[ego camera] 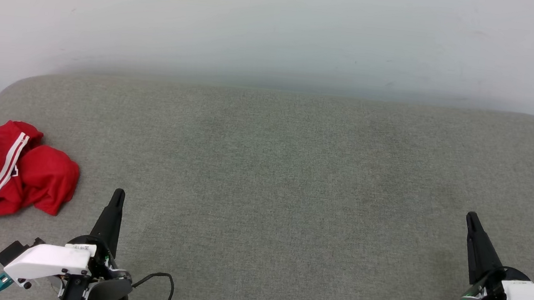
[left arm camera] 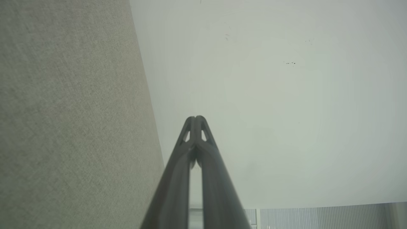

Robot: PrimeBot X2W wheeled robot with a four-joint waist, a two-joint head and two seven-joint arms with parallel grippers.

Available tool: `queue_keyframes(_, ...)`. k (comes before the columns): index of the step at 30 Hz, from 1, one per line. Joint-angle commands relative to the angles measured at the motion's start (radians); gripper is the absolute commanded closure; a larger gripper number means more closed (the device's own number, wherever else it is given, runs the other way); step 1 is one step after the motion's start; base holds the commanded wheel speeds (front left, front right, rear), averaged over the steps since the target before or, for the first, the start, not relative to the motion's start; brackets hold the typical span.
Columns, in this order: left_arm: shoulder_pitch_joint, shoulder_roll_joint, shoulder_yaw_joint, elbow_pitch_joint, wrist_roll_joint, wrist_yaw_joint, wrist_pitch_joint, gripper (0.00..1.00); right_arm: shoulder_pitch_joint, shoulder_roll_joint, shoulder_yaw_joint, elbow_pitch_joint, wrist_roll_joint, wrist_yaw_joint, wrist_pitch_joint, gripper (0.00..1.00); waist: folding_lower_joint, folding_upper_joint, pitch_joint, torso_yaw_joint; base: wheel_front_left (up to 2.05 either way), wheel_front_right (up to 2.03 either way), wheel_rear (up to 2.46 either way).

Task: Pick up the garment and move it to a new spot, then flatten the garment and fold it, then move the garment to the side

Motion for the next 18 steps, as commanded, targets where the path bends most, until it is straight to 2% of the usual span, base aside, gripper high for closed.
queue_keyframes(1, 0.007, -0.002, 0.001, -0.001, 0.0, -0.002, 0.002, 1.0, -0.01, 0.0, 0.0, 0.002, 0.003, 0.0, 0.001, 1.0, 0.0, 0.0, 0.0, 0.0, 0.0, 0.0, 0.0)
queue_keyframes(18, 0.007, -0.002, 0.001, -0.001, 0.0, -0.002, 0.002, 1.0, -0.01, 0.0, 0.001, 0.002, 0.003, 0.0, 0.001, 1.0, 0.0, 0.0, 0.0, 0.0, 0.0, 0.0, 0.0)
